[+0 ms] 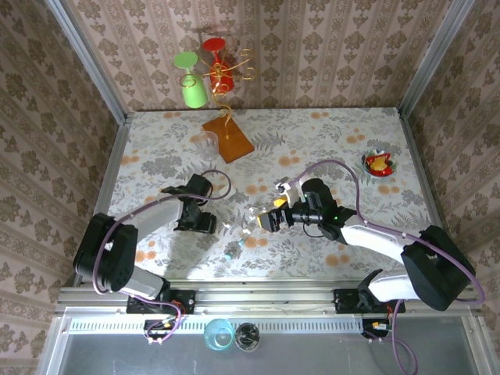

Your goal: Insert wireless bluetooth earbuds into charging case

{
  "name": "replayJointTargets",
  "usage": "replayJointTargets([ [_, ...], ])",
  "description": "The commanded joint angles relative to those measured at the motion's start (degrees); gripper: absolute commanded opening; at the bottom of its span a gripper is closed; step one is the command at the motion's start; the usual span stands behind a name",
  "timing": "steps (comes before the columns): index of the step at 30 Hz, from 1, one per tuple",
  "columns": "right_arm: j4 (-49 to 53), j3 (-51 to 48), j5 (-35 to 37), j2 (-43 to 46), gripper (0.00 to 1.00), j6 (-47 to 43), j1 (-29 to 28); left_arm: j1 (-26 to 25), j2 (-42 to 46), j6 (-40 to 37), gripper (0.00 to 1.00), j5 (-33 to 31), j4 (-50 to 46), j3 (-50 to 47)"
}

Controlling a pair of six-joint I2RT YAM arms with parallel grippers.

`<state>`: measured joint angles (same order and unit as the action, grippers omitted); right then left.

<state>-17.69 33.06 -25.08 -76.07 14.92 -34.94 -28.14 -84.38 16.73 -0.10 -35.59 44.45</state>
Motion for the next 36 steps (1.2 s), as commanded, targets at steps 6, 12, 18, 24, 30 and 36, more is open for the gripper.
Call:
replayJointTargets([
  [6, -1.4, 1.7, 5.1, -1.0, 1.00, -1.0, -0.3, 0.7, -1.8, 0.5, 0.37, 0.3, -2.8, 0.7],
  [12, -0.4, 0.7, 10.5, 1.9, 1.00, 3.7, 0.1, -0.2, 1.8, -2.2, 0.36, 0.5, -2.3, 2.0],
  [18, 4.0, 0.9, 7.7, 4.4, 1.00, 17.2, 4.4, -2.5, 4.0, -10.1, 0.35, 7.7, 2.3, 4.9],
  [24, 3.6, -1.4, -2.4, 8.4, 0.97, 27.0, 7.4, -7.3, 4.9, -22.0, 0.35, 13.5, 6.8, 8.9],
  [30, 3.4, -1.4, -9.8, 9.0, 0.91, 31.6, 7.4, -17.2, 4.9, -34.8, 0.36, 16.2, 13.1, 9.3],
  [36, 1.4, -2.4, -11.3, 8.6, 0.74, 34.0, 7.1, -20.4, 4.2, -38.8, 0.36, 18.7, 17.4, 9.1],
])
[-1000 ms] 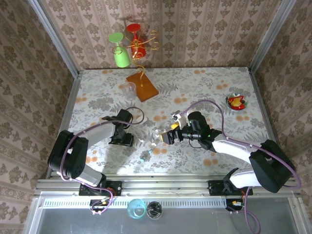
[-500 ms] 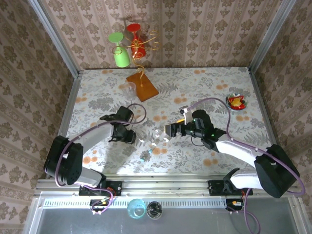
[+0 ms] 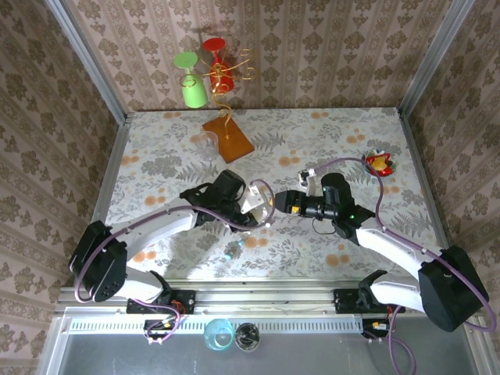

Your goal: Insert wireless bluetooth earbuds into charging case

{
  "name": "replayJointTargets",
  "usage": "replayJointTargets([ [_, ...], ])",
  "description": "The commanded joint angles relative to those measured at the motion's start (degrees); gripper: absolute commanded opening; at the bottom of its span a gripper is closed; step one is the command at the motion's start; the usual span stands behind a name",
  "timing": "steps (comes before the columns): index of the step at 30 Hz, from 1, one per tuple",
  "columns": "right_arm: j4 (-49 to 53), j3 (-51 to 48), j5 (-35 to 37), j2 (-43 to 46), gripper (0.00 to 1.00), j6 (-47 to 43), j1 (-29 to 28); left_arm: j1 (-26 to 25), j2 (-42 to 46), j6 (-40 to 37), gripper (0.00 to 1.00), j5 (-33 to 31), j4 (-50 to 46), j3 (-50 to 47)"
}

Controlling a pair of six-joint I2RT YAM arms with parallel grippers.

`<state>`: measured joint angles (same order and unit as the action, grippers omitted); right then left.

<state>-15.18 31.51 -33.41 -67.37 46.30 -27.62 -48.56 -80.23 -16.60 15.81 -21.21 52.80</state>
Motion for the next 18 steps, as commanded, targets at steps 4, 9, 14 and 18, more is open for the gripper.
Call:
replayJointTargets([
  [4, -2.2, -1.1, -3.2, -1.1, 0.62, 2.9, -0.2, -0.9, 0.7, -7.4, 0.35, 3.9, 3.4, 0.4],
  [9, -5.5, -0.7, -6.0, -4.8, 0.56, 4.1, -1.2, -1.4, 1.6, -7.9, 0.35, 3.3, 4.3, -0.3],
  [14, -9.9, -1.2, -6.9, -7.1, 0.46, 5.8, -2.5, -1.4, 2.0, -8.0, 0.34, 2.4, 5.8, -1.2],
  [18, -10.8, -1.6, -6.8, -8.5, 0.46, 6.4, -3.4, -1.4, 1.8, -8.2, 0.34, 1.9, 5.8, -1.3],
])
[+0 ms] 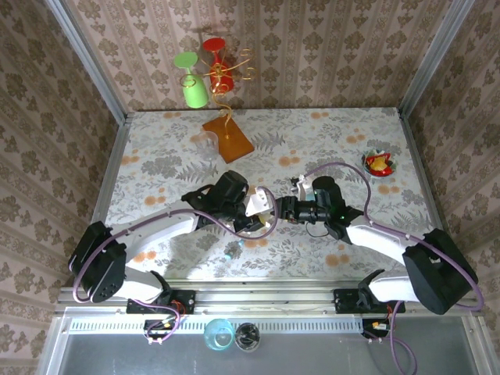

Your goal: Insert wireless bluetooth earbuds into charging case

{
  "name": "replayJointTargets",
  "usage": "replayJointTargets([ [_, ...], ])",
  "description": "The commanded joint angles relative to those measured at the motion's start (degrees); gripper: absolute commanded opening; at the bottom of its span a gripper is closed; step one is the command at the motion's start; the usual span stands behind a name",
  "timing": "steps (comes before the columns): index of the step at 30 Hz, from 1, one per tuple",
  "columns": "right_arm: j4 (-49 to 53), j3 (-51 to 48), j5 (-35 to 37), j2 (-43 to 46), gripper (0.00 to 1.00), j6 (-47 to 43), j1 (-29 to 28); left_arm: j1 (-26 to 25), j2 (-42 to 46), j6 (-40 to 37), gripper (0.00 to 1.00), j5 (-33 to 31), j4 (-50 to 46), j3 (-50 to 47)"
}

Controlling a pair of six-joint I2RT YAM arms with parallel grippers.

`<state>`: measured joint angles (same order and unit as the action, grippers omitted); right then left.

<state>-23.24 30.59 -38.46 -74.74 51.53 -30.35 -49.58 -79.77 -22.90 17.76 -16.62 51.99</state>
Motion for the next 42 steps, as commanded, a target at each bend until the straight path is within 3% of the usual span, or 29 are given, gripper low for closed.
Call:
replayJointTargets([
  [1, -2.8, -0.7, -1.7, -1.4, 0.46, 1.2, -0.8, -0.4, 1.3, -1.9, 0.34, 0.0, 1.6, -0.6],
  [5, -2.9, -0.6, -1.9, -2.2, 0.46, 0.8, -1.2, -0.4, 1.2, -1.7, 0.34, -0.8, 2.9, -0.9],
  [10, -2.9, -0.7, -1.5, -2.5, 0.35, 0.8, -1.2, -0.3, 1.4, -1.5, 0.35, -1.2, 4.3, -1.8],
  [13, -1.9, -0.6, -0.3, -1.5, 0.28, 0.4, -0.9, 0.1, 3.0, -0.4, 0.42, -1.2, 7.9, -4.3],
  [15, -1.7, -0.6, 0.0, -0.8, 0.24, 0.6, -0.2, 0.9, 4.7, 1.6, 0.50, -0.5, 12.2, -6.7],
  [22, -7.2, -0.6, -5.7, 1.6, 0.23, 5.6, 4.3, 4.8, 11.7, 12.8, 0.99, 3.0, 29.8, -15.4],
  [28, -24.5, -1.5, -13.2, 0.0, 0.18, 17.9, 7.8, 7.2, 14.2, 20.4, 1.00, 2.0, 59.6, -27.7],
  [37, -51.6, -2.1, -13.4, -8.0, 0.11, 39.2, 8.6, 11.4, 7.7, 21.1, 0.98, 12.2, 77.6, -30.2],
  [40, -51.6, -1.9, -13.5, -7.9, 0.08, 40.4, 8.6, 13.3, 1.6, 24.9, 0.90, 16.9, 90.4, -31.0],
  [42, -51.5, -2.1, -13.4, -7.1, 0.06, 40.9, 8.6, 13.7, -0.7, 24.3, 0.87, 20.7, 90.2, -29.2],
])
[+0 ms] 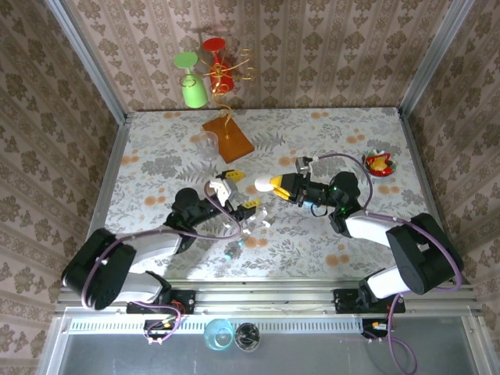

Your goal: Insert wireless bluetooth earbuds into charging case

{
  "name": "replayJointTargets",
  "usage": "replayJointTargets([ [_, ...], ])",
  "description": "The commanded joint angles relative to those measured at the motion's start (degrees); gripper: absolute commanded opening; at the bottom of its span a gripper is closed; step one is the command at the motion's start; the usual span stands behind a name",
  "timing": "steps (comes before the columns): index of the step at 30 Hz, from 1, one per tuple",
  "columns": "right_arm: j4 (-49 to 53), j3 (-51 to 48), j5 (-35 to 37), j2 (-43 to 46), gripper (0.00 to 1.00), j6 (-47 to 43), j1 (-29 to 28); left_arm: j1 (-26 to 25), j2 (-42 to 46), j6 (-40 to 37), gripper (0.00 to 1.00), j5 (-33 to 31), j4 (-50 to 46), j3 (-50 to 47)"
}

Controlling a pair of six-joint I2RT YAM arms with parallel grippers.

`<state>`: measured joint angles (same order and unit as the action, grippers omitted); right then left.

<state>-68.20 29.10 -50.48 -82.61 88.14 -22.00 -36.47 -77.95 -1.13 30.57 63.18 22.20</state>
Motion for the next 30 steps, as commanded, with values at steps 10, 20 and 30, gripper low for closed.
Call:
replayJointTargets([
  [10, -6.7, -1.1, 1.1, 1.3, 0.01, 6.5, -0.4, 0.5, -8.1, 2.5, 0.75, 12.3, 11.3, 7.0],
  [20, -6.7, -0.3, 1.8, 1.7, 0.00, 6.6, -0.6, -0.1, -11.2, 5.6, 0.62, 16.8, 11.5, 11.2],
  [30, -6.7, -0.1, 1.7, 0.5, 0.00, 6.3, -0.6, -0.4, -10.8, 6.4, 0.46, 17.1, 11.4, 11.5],
])
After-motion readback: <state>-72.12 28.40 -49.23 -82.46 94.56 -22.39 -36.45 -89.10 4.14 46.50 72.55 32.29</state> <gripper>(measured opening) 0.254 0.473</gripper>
